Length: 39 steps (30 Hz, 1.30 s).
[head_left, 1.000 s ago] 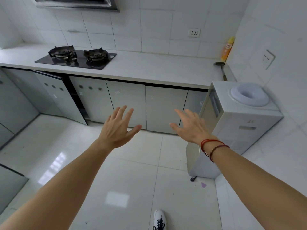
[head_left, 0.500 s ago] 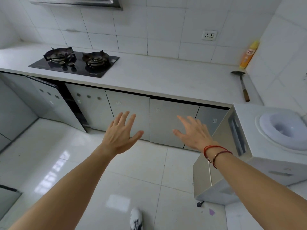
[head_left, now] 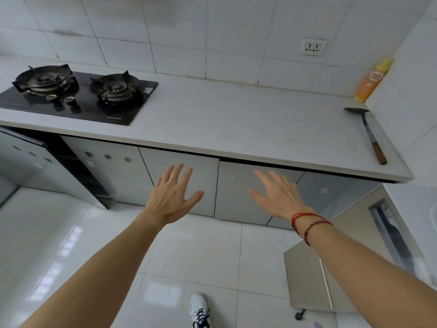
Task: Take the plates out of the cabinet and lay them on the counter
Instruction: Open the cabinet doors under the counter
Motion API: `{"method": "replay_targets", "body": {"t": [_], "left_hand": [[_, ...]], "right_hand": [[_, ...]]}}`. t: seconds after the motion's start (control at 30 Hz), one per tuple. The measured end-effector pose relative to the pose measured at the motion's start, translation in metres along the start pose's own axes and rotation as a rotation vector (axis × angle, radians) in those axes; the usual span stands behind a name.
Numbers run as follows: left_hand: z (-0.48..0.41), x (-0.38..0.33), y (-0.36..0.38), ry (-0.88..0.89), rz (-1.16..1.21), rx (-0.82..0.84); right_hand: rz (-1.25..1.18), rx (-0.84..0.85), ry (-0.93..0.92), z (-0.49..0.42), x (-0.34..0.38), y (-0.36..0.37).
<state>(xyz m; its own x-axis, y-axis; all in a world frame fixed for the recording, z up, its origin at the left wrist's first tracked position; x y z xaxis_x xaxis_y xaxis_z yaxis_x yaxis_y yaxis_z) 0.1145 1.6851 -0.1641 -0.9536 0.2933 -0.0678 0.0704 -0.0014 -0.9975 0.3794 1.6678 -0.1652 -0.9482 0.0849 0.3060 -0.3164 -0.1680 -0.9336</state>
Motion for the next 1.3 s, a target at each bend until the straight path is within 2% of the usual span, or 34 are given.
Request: {"method": "replay_targets", "body": {"t": [0.37, 0.73, 0.87, 1.0, 1.2, 1.3], "left_hand": [[-0.096, 0.031, 0.035, 0.044, 0.105, 0.059], [-0.137, 0.037, 0.063, -0.072, 0.221, 0.130], [-0.156, 0.031, 0.082, -0.189, 0.416, 0.180], [-0.177, 0.021, 0.112, -0.333, 0.615, 0.263], [-0.208, 0.014, 0.163, -0.658, 1.074, 0.340], [-0.220, 0.017, 0.189, -0.836, 1.279, 0.323]], "right_hand": [[0.003, 0.042, 0.092, -0.085, 0.007, 0.015], [-0.129, 0.122, 0.094, -0.144, -0.002, 0.044], [-0.314, 0.144, 0.137, -0.161, -0.011, 0.056], [-0.633, 0.162, 0.274, -0.182, -0.029, 0.077], [-1.013, 0.168, 0.511, -0.215, -0.047, 0.116], [-1.218, 0.160, 0.636, -0.229, -0.053, 0.141]]}}
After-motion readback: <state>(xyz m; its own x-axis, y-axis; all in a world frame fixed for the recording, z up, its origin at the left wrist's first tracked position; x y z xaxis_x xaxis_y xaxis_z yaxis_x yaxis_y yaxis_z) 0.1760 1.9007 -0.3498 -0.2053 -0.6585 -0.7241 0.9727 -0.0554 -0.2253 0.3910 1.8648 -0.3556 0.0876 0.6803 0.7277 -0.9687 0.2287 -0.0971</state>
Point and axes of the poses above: each hand's wrist, its own z-axis away from the middle knuckle, its own y-axis out of the palm, x = y × z, the point moved 9 cm from there along -z, towards the middle knuckle, and after that the axes turned 8 degrees about -z, right-handed, at the moved point
